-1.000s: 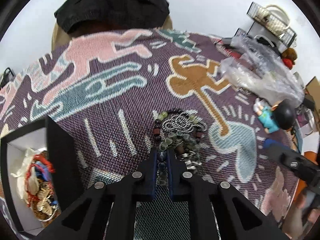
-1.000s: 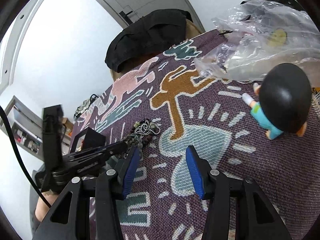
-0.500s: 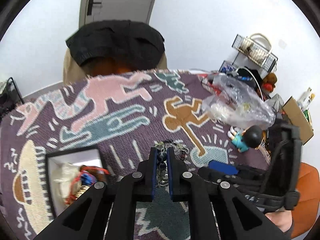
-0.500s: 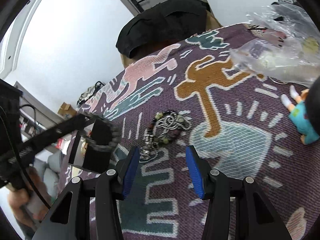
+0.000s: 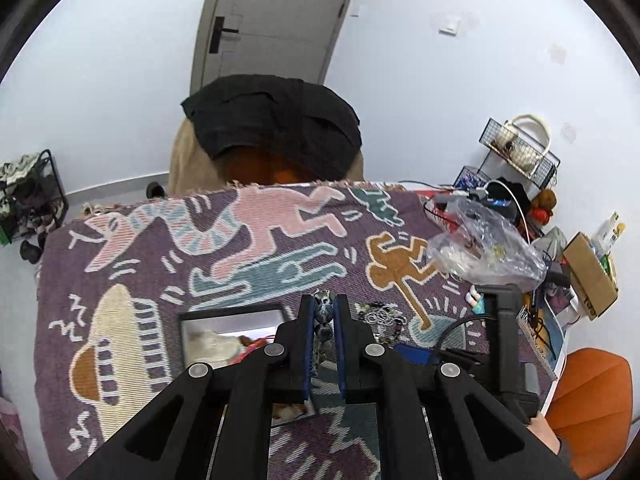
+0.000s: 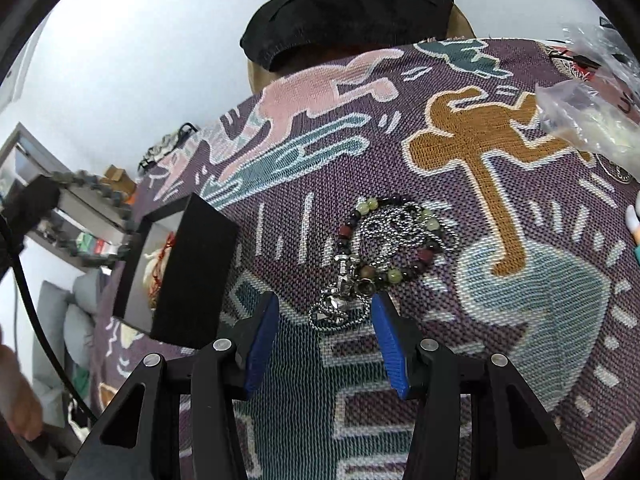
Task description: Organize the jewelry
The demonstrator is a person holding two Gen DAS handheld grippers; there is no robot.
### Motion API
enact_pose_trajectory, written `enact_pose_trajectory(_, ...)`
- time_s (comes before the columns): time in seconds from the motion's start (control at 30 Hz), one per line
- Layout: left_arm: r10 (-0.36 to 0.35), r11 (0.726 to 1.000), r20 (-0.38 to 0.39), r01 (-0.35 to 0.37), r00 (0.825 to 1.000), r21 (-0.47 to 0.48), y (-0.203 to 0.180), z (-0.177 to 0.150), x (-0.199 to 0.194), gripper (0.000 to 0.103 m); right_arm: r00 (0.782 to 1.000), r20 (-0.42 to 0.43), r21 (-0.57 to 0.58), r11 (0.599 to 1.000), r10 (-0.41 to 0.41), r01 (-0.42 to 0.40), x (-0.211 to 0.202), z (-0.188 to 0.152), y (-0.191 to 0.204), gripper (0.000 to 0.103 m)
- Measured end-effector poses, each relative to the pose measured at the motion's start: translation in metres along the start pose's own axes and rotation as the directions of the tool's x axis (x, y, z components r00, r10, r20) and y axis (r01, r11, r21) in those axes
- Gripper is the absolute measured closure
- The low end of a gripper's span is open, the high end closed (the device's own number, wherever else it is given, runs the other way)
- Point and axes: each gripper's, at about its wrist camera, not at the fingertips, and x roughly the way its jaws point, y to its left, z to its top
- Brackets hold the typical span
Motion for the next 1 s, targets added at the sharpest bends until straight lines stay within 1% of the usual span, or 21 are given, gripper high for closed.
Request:
enact_pose_trajectory(0.07,0.002,1.0,0.009,-0.002,1.0,-0.008,0.007,-0.001,-0.006,0.094,1.0,-0.016,0.007,1.0,-0.011,0.011,0.008,0.0,0.001,0.054)
enact_pose_trajectory(0.27,0.006,0.999,0.018,-0.005,1.0,-0.044,0.029,-0.007,-0.016,0.094,0.997,-0.008,-0.03,0.996,-0.079,0.078,0.017,0.003,0.012,0.055)
enact_pose_trajectory(0.3,0.005,0.999,0.019,-0.004,1.0,-0.049,0.03,-0.008,-0.017,0.094,0.995,-0.009,-0.038,0.995,-0.095,0.094,0.017,0.004,0.013,0.06)
enact_pose_trajectory(0.33,0.003,0.998,0.021,-0.002,1.0,-0.056,0.034,-0.009,-0.018,0.094,0.993,-0.013,-0.049,0.992,-0.118,0.117,0.019,0.004,0.015,0.075)
enact_pose_trajectory(0.37,0.001,0.998,0.024,0.0,1.0,-0.064,0.037,-0.01,-0.019,0.094,0.993,-0.022,-0.049,0.992,-0.119,0.117,0.02,0.004,0.014,0.083)
enact_pose_trajectory(0.53,-0.015,0.996,0.028,0.018,1.0,-0.092,0.047,-0.013,-0.021,0.094,0.995,-0.024,-0.043,0.995,-0.094,0.093,0.008,0.0,0.009,0.084)
enact_pose_trajectory(0.77,-0.024,0.995,0.037,0.027,0.999,-0.092,0.045,-0.015,-0.024,0.094,0.995,0.087,-0.079,0.995,-0.049,0.056,-0.047,0.007,0.024,0.084)
enact_pose_trajectory(1.0,0.005,0.996,0.045,0.0,0.999,-0.092,0.048,-0.016,-0.028,0.094,0.982,0.188,-0.124,0.992,-0.015,0.039,-0.099,0.023,0.047,0.084)
